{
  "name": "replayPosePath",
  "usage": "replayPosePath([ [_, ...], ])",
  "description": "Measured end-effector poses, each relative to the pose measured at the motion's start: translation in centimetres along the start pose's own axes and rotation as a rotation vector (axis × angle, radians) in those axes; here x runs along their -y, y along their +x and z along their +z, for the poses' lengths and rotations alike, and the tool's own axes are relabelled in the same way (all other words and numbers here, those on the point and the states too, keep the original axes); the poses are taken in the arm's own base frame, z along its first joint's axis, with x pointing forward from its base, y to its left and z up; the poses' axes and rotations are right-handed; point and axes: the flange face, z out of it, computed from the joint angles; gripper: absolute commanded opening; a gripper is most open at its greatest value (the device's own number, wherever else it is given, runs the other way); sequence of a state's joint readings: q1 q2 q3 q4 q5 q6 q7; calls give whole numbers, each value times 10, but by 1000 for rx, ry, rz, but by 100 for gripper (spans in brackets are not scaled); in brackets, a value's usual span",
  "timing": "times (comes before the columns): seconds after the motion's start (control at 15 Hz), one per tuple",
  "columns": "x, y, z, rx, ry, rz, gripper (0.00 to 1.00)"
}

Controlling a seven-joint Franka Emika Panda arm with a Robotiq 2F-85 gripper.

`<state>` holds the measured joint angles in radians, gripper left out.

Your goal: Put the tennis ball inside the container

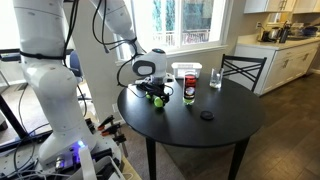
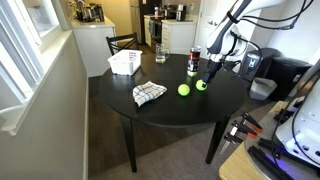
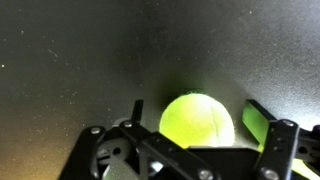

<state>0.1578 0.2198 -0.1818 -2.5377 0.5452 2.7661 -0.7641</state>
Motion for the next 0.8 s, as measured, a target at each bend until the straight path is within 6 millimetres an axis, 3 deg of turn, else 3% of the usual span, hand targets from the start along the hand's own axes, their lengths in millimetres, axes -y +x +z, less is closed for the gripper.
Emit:
replayPosePath([
  [0.8,3,12,-3,-46,-85,-86,100],
])
